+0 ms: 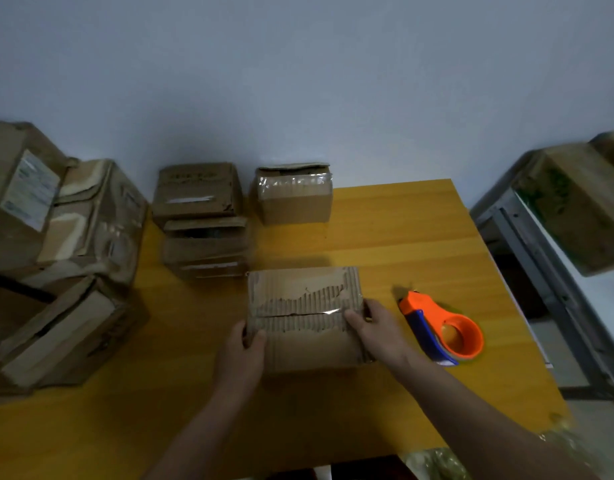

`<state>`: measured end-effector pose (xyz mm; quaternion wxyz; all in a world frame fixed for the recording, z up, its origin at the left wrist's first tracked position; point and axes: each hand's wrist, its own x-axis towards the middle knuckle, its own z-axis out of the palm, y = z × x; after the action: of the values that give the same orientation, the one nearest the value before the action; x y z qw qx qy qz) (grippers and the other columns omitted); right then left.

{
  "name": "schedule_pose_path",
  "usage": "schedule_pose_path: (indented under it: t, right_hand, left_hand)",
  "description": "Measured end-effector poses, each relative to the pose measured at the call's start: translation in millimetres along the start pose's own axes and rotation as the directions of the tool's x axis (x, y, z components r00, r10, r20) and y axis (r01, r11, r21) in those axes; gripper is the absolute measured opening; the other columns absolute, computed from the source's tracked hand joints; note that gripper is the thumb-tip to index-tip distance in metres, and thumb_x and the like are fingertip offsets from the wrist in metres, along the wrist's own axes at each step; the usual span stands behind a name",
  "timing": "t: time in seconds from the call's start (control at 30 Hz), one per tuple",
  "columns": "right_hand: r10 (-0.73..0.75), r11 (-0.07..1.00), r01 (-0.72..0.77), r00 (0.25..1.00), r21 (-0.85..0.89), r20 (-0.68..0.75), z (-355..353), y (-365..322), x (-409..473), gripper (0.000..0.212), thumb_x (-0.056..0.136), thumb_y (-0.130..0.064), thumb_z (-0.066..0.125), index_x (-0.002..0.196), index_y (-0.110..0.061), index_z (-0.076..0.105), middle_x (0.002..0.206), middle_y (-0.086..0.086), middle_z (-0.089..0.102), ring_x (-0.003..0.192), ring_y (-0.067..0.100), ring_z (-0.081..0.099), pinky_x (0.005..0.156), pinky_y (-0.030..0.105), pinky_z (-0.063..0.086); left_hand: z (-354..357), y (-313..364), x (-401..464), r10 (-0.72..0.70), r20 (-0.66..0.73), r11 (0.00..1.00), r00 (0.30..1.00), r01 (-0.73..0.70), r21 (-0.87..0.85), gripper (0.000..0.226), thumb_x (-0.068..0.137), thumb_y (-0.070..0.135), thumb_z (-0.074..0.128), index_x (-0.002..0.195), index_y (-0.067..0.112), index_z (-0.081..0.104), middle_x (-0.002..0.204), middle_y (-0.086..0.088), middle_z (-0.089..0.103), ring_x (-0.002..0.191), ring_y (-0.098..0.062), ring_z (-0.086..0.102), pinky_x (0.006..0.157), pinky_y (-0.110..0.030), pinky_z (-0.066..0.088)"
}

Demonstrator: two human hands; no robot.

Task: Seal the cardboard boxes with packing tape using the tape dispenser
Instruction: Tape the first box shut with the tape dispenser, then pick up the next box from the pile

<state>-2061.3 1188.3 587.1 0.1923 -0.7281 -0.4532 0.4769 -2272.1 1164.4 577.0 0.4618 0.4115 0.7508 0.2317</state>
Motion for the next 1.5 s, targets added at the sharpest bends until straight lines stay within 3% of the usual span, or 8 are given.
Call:
schedule_pose_path:
  t: [0.23, 0.53, 0.7, 0.77, 0.87, 0.93, 1.27, 1.5]
  right_hand:
    - [-0.140, 0.972, 0.188, 0.943, 0.137, -0.302, -109.6, -42.2, 46.4, 0.051, 0.095, -0.014, 0.052, 0.142, -0.010, 0.032, 0.129, 0.006, 0.053, 0.122, 0.024, 0.049, 0.104, 0.039, 0.039]
    - [-0.050, 0.992, 0.095, 0.896, 0.081, -0.440, -251.0, 0.3, 142.2, 0.036, 0.095, -0.014, 0.052, 0.129, -0.007, 0.041, 0.128, 0.012, 0.054, 0.121, 0.028, 0.051, 0.098, 0.039, 0.043]
    - [-0.070, 0.990, 0.031, 0.952, -0.134, -0.297, -269.7, 45.5, 166.6, 0.040, 0.096, -0.017, 0.049, 0.134, -0.010, 0.039, 0.136, 0.012, 0.048, 0.128, 0.029, 0.044, 0.105, 0.042, 0.039]
    - [-0.297, 0.900, 0.147, 0.895, -0.409, -0.333, -268.8, 58.3, 157.1, 0.050, 0.094, -0.029, 0.054, 0.139, -0.016, 0.036, 0.144, 0.007, 0.040, 0.135, 0.025, 0.035, 0.112, 0.042, 0.031]
    - [-0.568, 0.515, 0.279, 0.819, -0.811, -0.078, -252.7, 70.2, 138.9, 0.069, 0.086, -0.052, 0.057, 0.145, -0.024, 0.034, 0.152, 0.004, 0.032, 0.141, 0.029, 0.027, 0.114, 0.056, 0.020]
    - [-0.525, 0.399, 0.291, 0.850, -0.870, 0.044, -246.9, 73.6, 143.8, 0.072, 0.085, -0.044, 0.061, 0.147, -0.029, 0.028, 0.155, 0.005, 0.028, 0.143, 0.032, 0.021, 0.114, 0.059, 0.013]
    - [-0.466, 0.395, 0.227, 0.885, -0.890, 0.019, -290.0, 32.2, 225.8, 0.077, 0.093, -0.015, 0.051, 0.151, -0.034, 0.004, 0.161, -0.003, 0.004, 0.147, 0.027, 0.003, 0.120, 0.044, 0.002]
    - [-0.496, 0.431, 0.241, 0.868, -0.870, -0.005, -289.2, 17.7, 215.5, 0.070, 0.091, -0.016, 0.054, 0.150, -0.024, 0.018, 0.160, 0.007, 0.010, 0.147, 0.027, 0.003, 0.119, 0.041, -0.001]
  left_hand:
    - [44.0, 138.9, 18.7, 0.323, 0.093, 0.932, 0.942, -0.300, -0.206, 0.046, 0.099, 0.022, 0.048, 0.136, 0.045, 0.032, 0.101, 0.024, 0.052, 0.085, 0.003, 0.058, 0.055, -0.012, 0.050]
    - [208.0, 231.1, 92.8, 0.281, 0.206, 0.960, 0.937, -0.272, -0.071, 0.043, 0.097, 0.011, 0.049, 0.137, 0.024, 0.038, 0.127, 0.004, 0.055, 0.080, 0.000, 0.051, 0.053, -0.014, 0.044]
    - [244.0, 206.6, 106.2, 0.243, 0.313, 0.935, 0.918, -0.307, 0.175, 0.068, 0.096, 0.046, 0.049, 0.153, 0.025, 0.017, 0.156, -0.002, 0.027, 0.141, -0.024, 0.029, 0.114, -0.044, 0.029]
    - [237.8, 191.6, 98.9, 0.502, 0.172, 0.714, 0.848, -0.519, 0.470, 0.078, 0.089, 0.062, 0.047, 0.151, 0.027, 0.017, 0.157, -0.004, 0.021, 0.144, -0.027, 0.019, 0.114, -0.049, 0.018]
    - [232.8, 180.0, 91.7, 0.802, 0.301, 0.161, 0.517, -0.672, 0.723, 0.079, 0.069, 0.055, 0.076, 0.137, 0.025, 0.048, 0.143, -0.013, 0.046, 0.132, -0.033, 0.041, 0.107, -0.066, 0.022]
    - [236.6, 182.8, 97.2, 0.830, 0.347, 0.060, 0.437, -0.689, 0.722, 0.069, 0.059, 0.039, 0.088, 0.122, 0.023, 0.065, 0.129, -0.014, 0.060, 0.117, -0.034, 0.058, 0.101, -0.073, 0.025]
    - [273.0, 259.9, 141.2, 0.623, 0.302, 0.165, 0.722, -0.498, 0.851, 0.067, 0.083, 0.037, 0.070, 0.142, 0.040, 0.038, 0.150, 0.000, 0.039, 0.138, -0.032, 0.031, 0.108, -0.064, -0.004]
    - [248.2, 253.0, 140.9, 0.545, 0.342, 0.484, 0.766, -0.620, 0.617, 0.058, 0.096, 0.032, 0.052, 0.149, 0.031, 0.028, 0.160, 0.002, 0.015, 0.147, -0.023, 0.008, 0.120, -0.043, 0.010]
